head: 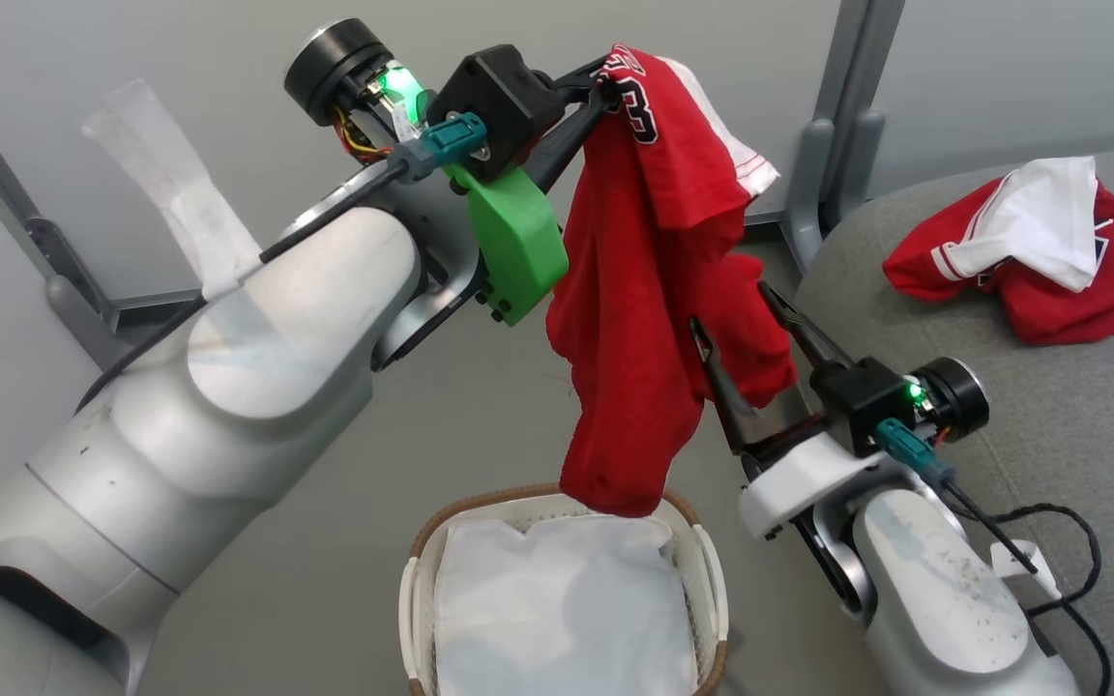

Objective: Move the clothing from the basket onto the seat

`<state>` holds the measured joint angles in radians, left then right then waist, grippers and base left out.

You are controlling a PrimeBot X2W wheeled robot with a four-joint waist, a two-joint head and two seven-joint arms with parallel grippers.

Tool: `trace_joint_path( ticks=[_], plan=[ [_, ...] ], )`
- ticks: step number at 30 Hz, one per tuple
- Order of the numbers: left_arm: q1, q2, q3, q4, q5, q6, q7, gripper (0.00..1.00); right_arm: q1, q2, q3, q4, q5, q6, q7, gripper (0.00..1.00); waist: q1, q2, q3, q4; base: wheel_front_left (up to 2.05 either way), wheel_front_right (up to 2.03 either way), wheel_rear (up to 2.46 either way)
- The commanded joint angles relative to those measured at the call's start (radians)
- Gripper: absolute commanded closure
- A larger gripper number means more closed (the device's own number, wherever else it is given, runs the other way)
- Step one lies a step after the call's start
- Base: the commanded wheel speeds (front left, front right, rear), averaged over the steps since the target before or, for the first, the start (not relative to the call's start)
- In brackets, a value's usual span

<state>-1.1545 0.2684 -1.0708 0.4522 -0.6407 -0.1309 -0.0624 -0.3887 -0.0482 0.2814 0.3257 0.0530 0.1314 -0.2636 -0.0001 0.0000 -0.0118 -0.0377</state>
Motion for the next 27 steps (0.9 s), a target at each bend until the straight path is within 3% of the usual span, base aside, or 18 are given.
trace_joint_path(
  ticks=[1,8,16,17,19,27],
  plan=[
    [0.008,0.000,-0.005,-0.012,-0.005,0.002,0.002,1.00,-0.030,-0.004,0.012,0.024,-0.007,-0.001,-0.002,0.00,0.0001,0.0000,-0.002,0.004,0.00,0.00,0.00],
    [-0.004,-0.009,-0.019,-0.051,-0.006,0.002,0.001,1.00,-0.180,-0.004,0.067,0.213,-0.044,-0.001,-0.002,0.00,0.0001,0.0000,-0.002,0.017,0.00,0.00,0.00],
    [-0.011,-0.008,-0.024,-0.057,-0.018,0.002,-0.009,1.00,-0.344,-0.004,0.253,0.477,0.028,-0.001,0.029,0.00,0.0001,0.0000,0.003,0.030,0.00,0.00,0.00],
    [-0.009,-0.006,-0.023,-0.053,-0.021,0.004,-0.010,1.00,-0.358,-0.004,0.267,0.492,0.042,-0.001,0.027,0.62,0.0001,0.0000,0.005,0.032,0.00,0.00,0.00],
    [0.000,0.002,-0.018,-0.040,-0.026,0.009,-0.008,1.00,-0.374,-0.004,0.294,0.516,0.081,-0.001,0.019,1.00,0.0001,0.0000,0.007,0.034,0.00,0.00,0.00],
    [0.051,0.054,0.008,0.042,-0.069,0.027,-0.016,1.00,-0.402,-0.004,0.329,0.534,0.158,-0.001,-0.001,1.00,0.0001,0.0000,0.019,0.022,0.00,0.00,0.00]
  ],
)
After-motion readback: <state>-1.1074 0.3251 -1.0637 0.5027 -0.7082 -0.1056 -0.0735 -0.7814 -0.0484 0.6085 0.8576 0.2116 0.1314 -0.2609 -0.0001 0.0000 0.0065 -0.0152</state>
